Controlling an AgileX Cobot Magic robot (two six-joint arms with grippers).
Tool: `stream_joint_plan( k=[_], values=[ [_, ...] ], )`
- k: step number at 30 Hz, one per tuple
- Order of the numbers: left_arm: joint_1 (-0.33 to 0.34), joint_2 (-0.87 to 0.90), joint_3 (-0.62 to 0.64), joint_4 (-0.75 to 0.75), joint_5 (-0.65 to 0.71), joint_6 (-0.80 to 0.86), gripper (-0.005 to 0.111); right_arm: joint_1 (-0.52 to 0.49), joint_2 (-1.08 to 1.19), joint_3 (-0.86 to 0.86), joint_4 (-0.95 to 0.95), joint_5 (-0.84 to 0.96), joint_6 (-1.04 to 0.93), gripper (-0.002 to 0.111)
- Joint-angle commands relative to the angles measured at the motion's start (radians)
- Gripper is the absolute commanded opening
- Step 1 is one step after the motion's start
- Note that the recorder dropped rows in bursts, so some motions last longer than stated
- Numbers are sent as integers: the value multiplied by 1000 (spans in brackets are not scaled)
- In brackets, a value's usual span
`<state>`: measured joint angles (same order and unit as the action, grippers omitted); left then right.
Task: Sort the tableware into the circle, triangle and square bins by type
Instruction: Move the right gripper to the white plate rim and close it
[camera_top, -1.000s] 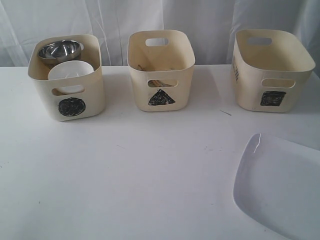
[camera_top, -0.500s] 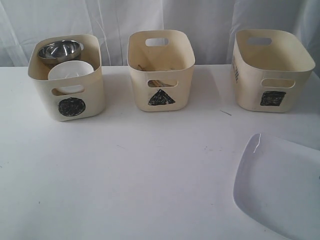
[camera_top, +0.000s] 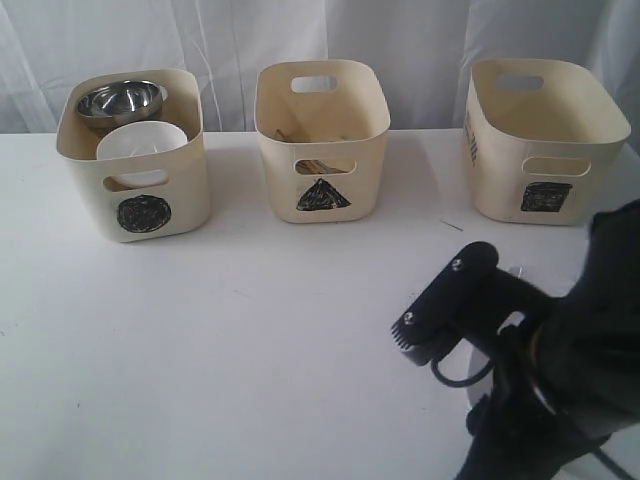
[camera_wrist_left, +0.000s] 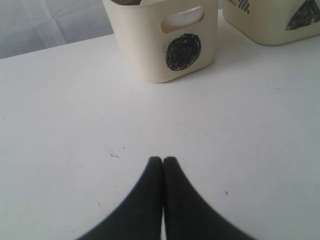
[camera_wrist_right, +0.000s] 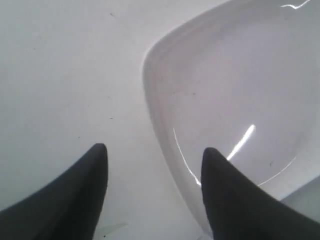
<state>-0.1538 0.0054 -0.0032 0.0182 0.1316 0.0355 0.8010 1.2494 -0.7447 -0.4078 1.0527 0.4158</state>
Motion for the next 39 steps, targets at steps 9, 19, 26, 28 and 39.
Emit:
stream_joint_plan(
  k=[9, 19, 26, 28, 39],
  values=[
    [2, -5, 3, -2, 4, -1, 0, 117, 203, -2, -139, -73, 196, 53],
    [2, -5, 3, -2, 4, -1, 0, 117, 355, -2, -250, -64, 228, 53],
    [2, -5, 3, -2, 4, -1, 0, 117, 428, -2, -306, -64, 246, 53],
    [2, -5, 3, -2, 4, -1, 0, 117, 442, -2, -323, -64, 251, 53],
    [2, -5, 3, -2, 4, -1, 0, 74, 528, -1, -419, -97, 296, 53]
  ],
)
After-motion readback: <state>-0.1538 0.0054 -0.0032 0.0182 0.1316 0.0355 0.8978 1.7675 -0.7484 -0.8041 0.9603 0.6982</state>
